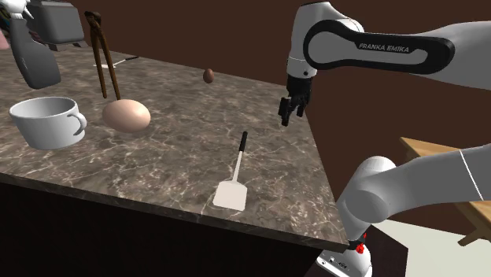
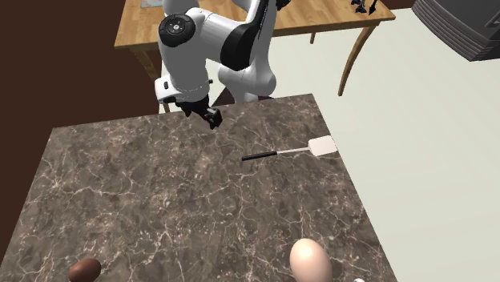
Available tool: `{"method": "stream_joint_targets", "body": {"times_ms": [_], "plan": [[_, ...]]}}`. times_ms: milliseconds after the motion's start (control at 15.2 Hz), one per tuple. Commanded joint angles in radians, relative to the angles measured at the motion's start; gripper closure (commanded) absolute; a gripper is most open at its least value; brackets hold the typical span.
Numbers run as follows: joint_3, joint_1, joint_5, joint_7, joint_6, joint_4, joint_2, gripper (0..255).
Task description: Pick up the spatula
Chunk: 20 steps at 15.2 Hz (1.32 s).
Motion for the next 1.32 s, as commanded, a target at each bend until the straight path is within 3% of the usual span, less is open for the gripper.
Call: {"method": "stream_joint_targets", "body": {"times_ms": [0,594,924,1254], "plan": [[0.000,0.000,0.000,0.000,0.000,0.000,0.000,0],[0.237,-0.016,0.224,0.485,-0.064,-0.015,-0.122,0],[0.382,-0.045,0.343,0.762,-0.064,0.042,-0.114,0],[0.534,-0.105,0.434,1.037,-0.044,0.142,-0.059,0]]}}
